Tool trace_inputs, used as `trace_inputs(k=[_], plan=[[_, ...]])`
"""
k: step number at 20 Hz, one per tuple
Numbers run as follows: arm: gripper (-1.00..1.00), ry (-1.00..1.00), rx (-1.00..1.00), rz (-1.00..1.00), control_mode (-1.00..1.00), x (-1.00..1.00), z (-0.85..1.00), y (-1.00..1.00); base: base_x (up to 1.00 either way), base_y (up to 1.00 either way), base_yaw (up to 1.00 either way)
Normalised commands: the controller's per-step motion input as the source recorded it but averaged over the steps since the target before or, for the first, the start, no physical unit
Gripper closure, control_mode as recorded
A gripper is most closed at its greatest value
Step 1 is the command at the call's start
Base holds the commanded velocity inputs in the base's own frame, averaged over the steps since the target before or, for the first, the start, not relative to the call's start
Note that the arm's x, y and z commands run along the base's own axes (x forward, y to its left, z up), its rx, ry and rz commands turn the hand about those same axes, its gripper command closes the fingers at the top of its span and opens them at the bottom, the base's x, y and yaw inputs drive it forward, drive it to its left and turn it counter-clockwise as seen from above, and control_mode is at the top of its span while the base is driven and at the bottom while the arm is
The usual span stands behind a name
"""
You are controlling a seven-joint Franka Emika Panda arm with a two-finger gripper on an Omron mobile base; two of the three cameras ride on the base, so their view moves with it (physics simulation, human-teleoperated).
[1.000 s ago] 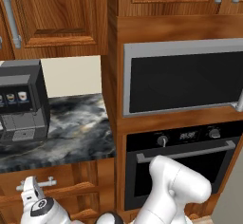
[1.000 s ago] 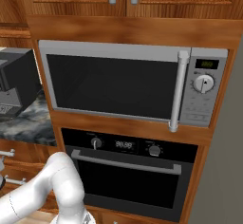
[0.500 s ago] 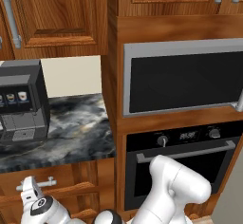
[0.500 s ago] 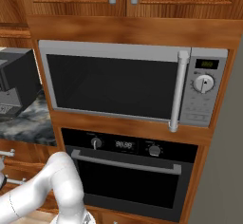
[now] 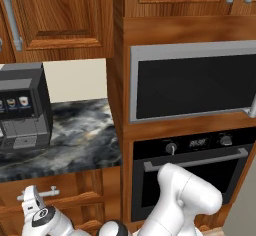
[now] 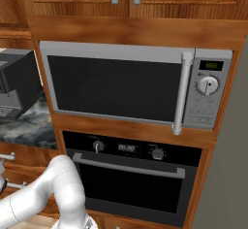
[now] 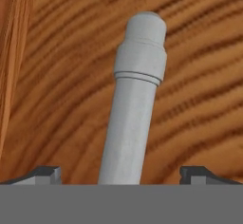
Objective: Take the pizza cutter from the drawer on the left and place it on the dining counter for cutting.
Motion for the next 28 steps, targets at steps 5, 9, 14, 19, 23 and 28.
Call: trace_inputs(k=[5, 9, 14, 19, 23, 28], plan=[[-1.0, -0.06, 0.0, 0.0, -1.0, 0.22, -0.35, -0.01, 0.0, 0.0, 0.0], [1.0, -0.03, 0.0, 0.0, -1.0, 0.11, -0.32, -0.03, 0.0, 0.0, 0.0], [1.0, -0.02, 0.0, 0.0, -1.0, 0.02, -0.11, 0.0, 0.0, 0.0, 0.0], [1.0, 0.0, 0.0, 0.0, -1.0, 0.0, 0.0, 0.0, 0.0, 0.0, 0.0], [1.0, 0.0, 0.0, 0.0, -1.0, 0.0, 0.0, 0.0, 0.0, 0.0, 0.0], [1.0, 0.0, 0.0, 0.0, -1.0, -0.07, 0.0, 0.0, 0.0, 0.0, 0.0]])
